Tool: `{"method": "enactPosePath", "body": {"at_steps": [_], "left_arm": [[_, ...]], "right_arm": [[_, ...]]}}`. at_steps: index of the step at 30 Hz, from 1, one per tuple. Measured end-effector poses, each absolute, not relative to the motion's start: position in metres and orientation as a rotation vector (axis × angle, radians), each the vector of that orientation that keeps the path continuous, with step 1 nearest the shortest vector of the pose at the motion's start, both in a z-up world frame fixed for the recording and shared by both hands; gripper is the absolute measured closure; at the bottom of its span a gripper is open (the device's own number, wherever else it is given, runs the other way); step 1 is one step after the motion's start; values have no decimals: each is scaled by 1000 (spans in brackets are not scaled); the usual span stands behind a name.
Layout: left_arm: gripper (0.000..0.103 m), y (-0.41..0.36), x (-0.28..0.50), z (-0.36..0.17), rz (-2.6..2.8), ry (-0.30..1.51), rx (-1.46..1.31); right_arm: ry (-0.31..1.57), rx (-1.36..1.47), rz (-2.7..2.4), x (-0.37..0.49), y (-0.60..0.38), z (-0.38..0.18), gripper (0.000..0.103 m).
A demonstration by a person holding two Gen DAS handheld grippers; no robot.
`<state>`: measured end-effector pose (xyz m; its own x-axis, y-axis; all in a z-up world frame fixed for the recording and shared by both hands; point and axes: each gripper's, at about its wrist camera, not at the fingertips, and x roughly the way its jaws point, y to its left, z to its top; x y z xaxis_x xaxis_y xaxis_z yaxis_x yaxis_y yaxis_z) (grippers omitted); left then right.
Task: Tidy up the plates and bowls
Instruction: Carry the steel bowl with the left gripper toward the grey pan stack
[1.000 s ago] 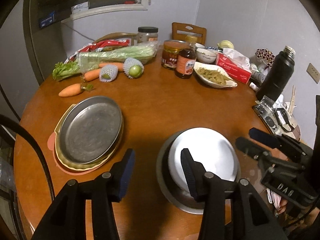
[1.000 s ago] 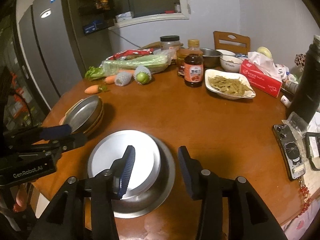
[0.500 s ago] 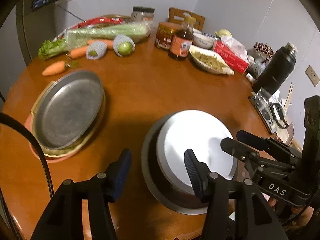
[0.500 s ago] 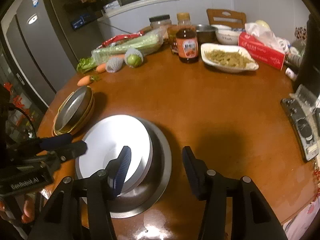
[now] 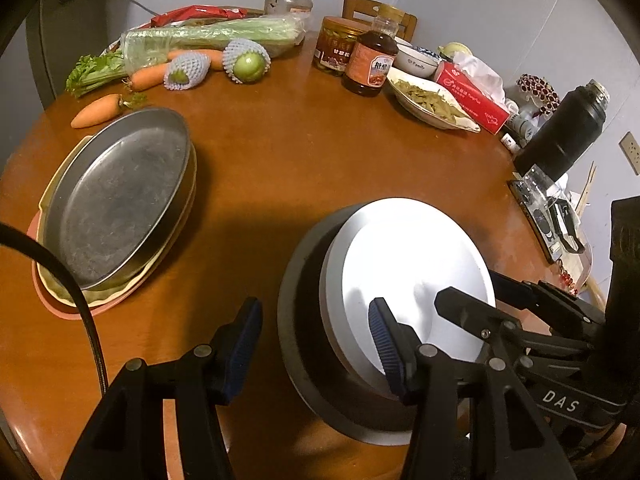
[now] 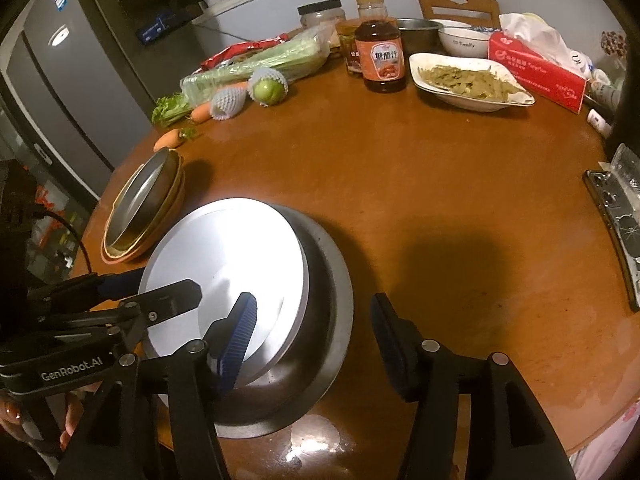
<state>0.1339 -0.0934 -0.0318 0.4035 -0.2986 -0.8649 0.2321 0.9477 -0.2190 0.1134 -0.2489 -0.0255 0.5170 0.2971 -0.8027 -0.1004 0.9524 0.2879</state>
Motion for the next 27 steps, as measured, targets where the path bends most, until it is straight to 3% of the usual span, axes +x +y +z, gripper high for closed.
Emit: {"method": "enactPosePath", "body": {"at_steps": [10, 14, 27], "left_arm": [[48, -102, 139, -42, -359, 1139, -41], [51, -105, 140, -45, -375, 1149, -40], [52, -103, 138, -37, -361, 1122, -18]], "right_arm": [[1014, 222, 286, 117, -244, -31, 43], [1005, 217, 303, 116, -242, -31, 49], [992, 204, 299, 119, -239, -27, 53]]}}
